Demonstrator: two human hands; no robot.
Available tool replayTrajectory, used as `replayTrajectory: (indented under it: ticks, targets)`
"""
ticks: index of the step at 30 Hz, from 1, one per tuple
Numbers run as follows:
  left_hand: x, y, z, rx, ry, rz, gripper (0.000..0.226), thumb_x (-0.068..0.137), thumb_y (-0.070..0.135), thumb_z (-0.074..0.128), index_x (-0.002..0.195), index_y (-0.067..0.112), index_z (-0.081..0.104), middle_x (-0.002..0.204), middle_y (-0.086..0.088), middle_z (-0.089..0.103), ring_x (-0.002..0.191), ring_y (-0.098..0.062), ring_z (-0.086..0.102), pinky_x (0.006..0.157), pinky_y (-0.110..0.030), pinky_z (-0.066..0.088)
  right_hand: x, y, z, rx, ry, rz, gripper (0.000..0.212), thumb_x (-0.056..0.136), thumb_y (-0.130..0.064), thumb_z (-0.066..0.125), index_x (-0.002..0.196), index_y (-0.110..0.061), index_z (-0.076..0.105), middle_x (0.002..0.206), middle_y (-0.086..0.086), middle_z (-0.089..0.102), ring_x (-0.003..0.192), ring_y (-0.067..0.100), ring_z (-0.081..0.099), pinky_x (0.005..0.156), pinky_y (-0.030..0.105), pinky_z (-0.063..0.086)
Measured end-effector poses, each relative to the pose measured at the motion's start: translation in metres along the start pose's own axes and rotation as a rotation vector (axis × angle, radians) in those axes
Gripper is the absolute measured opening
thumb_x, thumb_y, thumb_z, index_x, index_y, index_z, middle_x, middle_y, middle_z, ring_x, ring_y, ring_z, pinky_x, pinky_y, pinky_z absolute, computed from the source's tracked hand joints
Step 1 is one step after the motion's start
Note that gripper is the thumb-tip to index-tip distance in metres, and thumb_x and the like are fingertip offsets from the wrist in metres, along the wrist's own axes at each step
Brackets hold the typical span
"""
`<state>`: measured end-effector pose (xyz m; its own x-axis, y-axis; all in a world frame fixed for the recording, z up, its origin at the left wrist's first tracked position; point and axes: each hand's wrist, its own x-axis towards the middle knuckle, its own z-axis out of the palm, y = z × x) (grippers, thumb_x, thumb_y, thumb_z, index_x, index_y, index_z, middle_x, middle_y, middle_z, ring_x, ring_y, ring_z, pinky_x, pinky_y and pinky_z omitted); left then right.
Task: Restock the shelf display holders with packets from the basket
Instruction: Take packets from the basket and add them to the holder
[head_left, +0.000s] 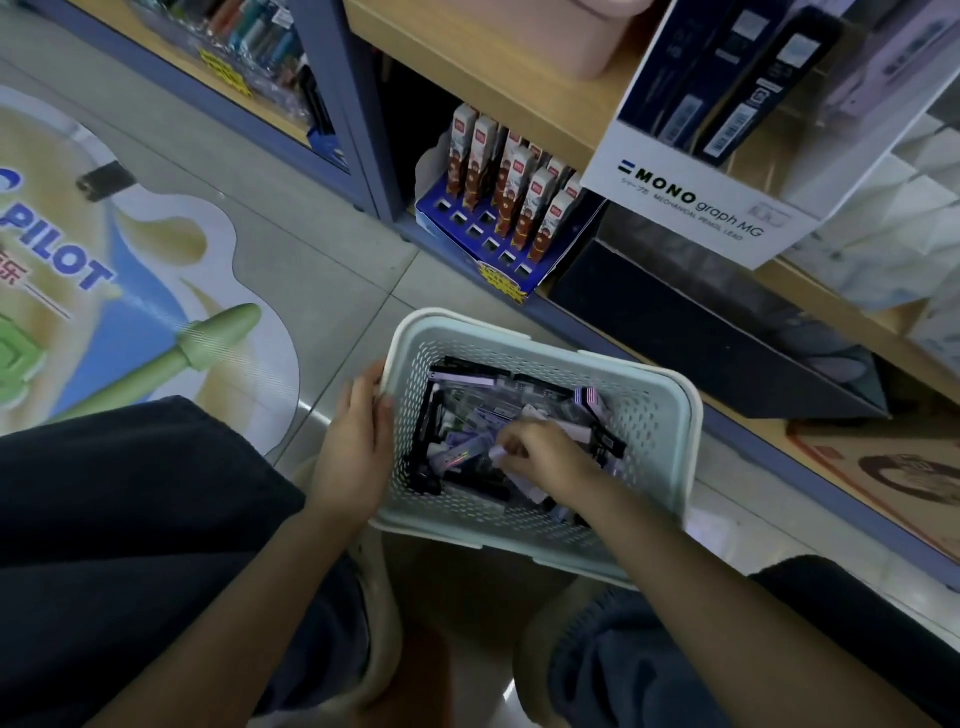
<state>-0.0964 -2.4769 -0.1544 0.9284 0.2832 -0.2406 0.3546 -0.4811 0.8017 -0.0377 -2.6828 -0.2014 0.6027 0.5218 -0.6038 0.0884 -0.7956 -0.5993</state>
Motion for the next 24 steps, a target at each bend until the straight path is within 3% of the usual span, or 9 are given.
replayTrajectory:
  ticks: [2, 4, 7, 10, 13, 15, 17, 20, 24]
  targets:
    - [-0.004, 0.007, -0.001, 0.087, 0.095, 0.084, 0.036, 0.098, 0.011, 0.040, 0.134, 0.009, 0.041, 0.120, -0.001, 0.042, 0.105, -0.008, 0.046, 0.089, -0.023, 0.038, -0.006, -0.013, -0.006, 0.135, 0.090, -0.029, 0.014, 0.089, -0.022, 0.064, 0.094, -0.009, 0.062, 0.082, -0.001, 0.055, 0.075, 0.015, 0.053, 0.066, 0.025, 0.039]
    - [-0.009, 0.016, 0.001, 0.102, 0.085, 0.189, 0.032, 0.095, 0.011, 0.045, 0.128, 0.010, 0.045, 0.118, 0.001, 0.042, 0.110, -0.014, 0.046, 0.093, -0.030, 0.042, -0.015, -0.034, -0.017, 0.290, 0.178, -0.069, 0.011, 0.086, -0.020, 0.067, 0.093, -0.012, 0.063, 0.077, -0.008, 0.057, 0.068, 0.005, 0.053, 0.064, 0.015, 0.041]
    - [-0.016, 0.036, 0.006, -0.104, -0.266, 0.172, 0.030, 0.096, 0.032, 0.039, 0.124, 0.023, 0.044, 0.120, 0.006, 0.050, 0.113, -0.002, 0.047, 0.098, -0.028, 0.041, -0.030, -0.069, -0.039, 0.592, 0.228, -0.128, 0.008, 0.085, -0.016, 0.068, 0.085, -0.021, 0.062, 0.074, -0.010, 0.062, 0.064, -0.002, 0.055, 0.063, 0.012, 0.044]
    - [-0.018, 0.057, 0.009, -0.319, -0.541, 0.024, 0.039, 0.098, 0.041, 0.039, 0.130, 0.019, 0.042, 0.110, 0.002, 0.059, 0.109, -0.002, 0.054, 0.100, -0.025, 0.042, -0.042, -0.091, -0.058, 0.752, 0.203, -0.129, 0.005, 0.086, -0.014, 0.066, 0.090, -0.016, 0.065, 0.083, 0.003, 0.066, 0.070, 0.004, 0.060, 0.065, 0.017, 0.048]
    - [-0.015, 0.070, 0.004, -0.343, -0.513, 0.028, 0.019, 0.098, 0.019, 0.042, 0.106, 0.007, 0.055, 0.086, -0.005, 0.062, 0.082, -0.007, 0.061, 0.079, -0.018, 0.050, -0.045, -0.092, -0.071, 0.757, 0.141, -0.149, 0.010, 0.087, -0.014, 0.065, 0.095, -0.021, 0.064, 0.087, 0.003, 0.066, 0.077, 0.009, 0.062, 0.071, 0.023, 0.051]
    - [-0.012, 0.075, -0.001, -0.336, -0.511, 0.001, 0.013, 0.097, 0.012, 0.043, 0.091, 0.006, 0.053, 0.074, -0.002, 0.060, 0.066, -0.005, 0.060, 0.065, -0.014, 0.047, -0.044, -0.088, -0.075, 0.601, 0.185, -0.170, 0.017, 0.086, -0.016, 0.066, 0.103, -0.021, 0.064, 0.091, -0.004, 0.066, 0.082, 0.005, 0.061, 0.077, 0.020, 0.049]
    - [-0.009, 0.077, -0.006, -0.380, -0.560, -0.080, 0.006, 0.096, 0.010, 0.046, 0.093, 0.005, 0.049, 0.072, -0.003, 0.057, 0.061, -0.006, 0.061, 0.061, -0.017, 0.050, -0.043, -0.086, -0.074, 0.503, 0.223, -0.192, 0.025, 0.084, -0.018, 0.069, 0.108, -0.019, 0.065, 0.096, -0.007, 0.066, 0.088, 0.002, 0.062, 0.081, 0.020, 0.048]
    - [-0.006, 0.080, -0.010, -0.328, -0.570, -0.081, 0.006, 0.094, 0.010, 0.051, 0.100, 0.008, 0.051, 0.069, -0.006, 0.057, 0.054, -0.010, 0.061, 0.058, -0.020, 0.052, -0.045, -0.093, -0.071, 0.571, 0.219, -0.277, 0.029, 0.083, -0.013, 0.068, 0.110, -0.020, 0.062, 0.102, -0.009, 0.066, 0.099, 0.004, 0.062, 0.088, 0.020, 0.048]
    - [-0.003, 0.070, -0.014, -0.146, -0.332, -0.053, 0.013, 0.095, 0.020, 0.050, 0.083, 0.016, 0.048, 0.053, -0.002, 0.054, 0.042, -0.006, 0.054, 0.047, -0.014, 0.043, -0.032, -0.079, -0.052, 0.680, 0.406, -0.344, 0.020, 0.096, -0.004, 0.048, 0.111, -0.009, 0.059, 0.105, -0.009, 0.063, 0.102, 0.007, 0.062, 0.090, 0.023, 0.049]
